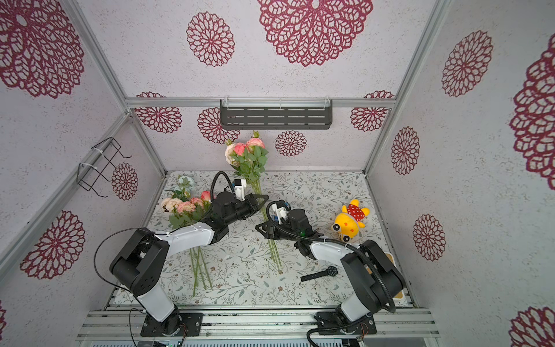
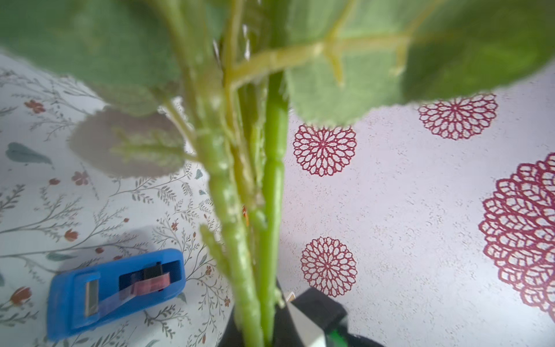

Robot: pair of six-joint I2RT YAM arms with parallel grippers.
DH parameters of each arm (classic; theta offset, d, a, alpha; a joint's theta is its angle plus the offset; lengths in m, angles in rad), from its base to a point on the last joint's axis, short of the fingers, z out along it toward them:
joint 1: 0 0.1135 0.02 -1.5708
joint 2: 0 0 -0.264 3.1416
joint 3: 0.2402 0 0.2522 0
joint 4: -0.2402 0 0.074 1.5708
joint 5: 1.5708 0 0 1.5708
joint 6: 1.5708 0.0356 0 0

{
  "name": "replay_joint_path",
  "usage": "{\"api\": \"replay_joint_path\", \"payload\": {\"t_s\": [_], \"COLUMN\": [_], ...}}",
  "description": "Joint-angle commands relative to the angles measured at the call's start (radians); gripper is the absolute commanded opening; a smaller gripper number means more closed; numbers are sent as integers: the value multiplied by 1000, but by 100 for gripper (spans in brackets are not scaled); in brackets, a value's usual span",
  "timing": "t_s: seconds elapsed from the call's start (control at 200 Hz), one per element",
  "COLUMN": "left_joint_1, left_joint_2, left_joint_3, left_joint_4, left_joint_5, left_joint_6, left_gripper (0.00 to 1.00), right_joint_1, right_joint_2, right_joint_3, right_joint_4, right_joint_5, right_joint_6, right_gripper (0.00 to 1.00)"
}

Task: Wrap bouquets with tape
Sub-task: Wrap the tape around the bouquet.

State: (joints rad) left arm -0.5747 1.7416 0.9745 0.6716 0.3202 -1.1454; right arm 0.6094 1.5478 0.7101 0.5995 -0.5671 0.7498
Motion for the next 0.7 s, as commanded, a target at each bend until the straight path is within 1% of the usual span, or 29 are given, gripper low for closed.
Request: {"api": "replay_joint_path", "payload": {"t_s": [0.0, 0.03, 0.055, 0.07, 0.11, 0.145, 0.235, 0.305, 0.395, 0.465, 0.56, 0.64, 0.696], "left_joint_1": [5, 5, 6, 6, 7, 5, 5, 6, 4, 3, -1, -2, -2], "left_joint_2": [-11, -13, -15, -17, -24, -29, -43, -57, -68, -61, -49, -35, -30], "left_joint_3": [-4, -9, -12, -13, -13, -9, -3, 21, 59, 100, 112, 114, 119], "left_joint_4": [189, 186, 179, 172, 140, 92, 5, -149, -316, -418, -435, -435, -442], "left_joint_5": [34, 28, 23, 19, 11, -5, -32, -87, -141, -150, -143, -135, -132], "left_joint_6": [-43, -43, -42, -42, -32, -20, 9, 24, 62, 103, 111, 104, 104], "left_gripper": [0, 0, 0, 0, 13, 20, 32, 38, 40, 40, 40, 36, 36], "right_joint_1": [-5, -5, -3, -1, 6, 16, 59, 98, 135, 154, 181, 190, 190], "right_joint_2": [-6, -15, -27, -33, -53, -69, -95, -102, -94, -80, -55, -43, -38], "right_joint_3": [18, 18, 21, 26, 43, 61, 116, 157, 195, 216, 253, 264, 268], "right_joint_4": [56, 29, -2, -28, -112, -183, -356, -447, -515, -542, -586, -587, -588], "right_joint_5": [-15, 9, 33, 49, 102, 144, 284, 384, 469, 497, 538, 548, 552], "right_joint_6": [33, 18, 0, -13, -58, -98, -201, -254, -284, -299, -324, -320, -313], "right_gripper": [14, 5, 0, 0, 0, 0, 0, 0, 0, 0, 0, 0, 0]}}
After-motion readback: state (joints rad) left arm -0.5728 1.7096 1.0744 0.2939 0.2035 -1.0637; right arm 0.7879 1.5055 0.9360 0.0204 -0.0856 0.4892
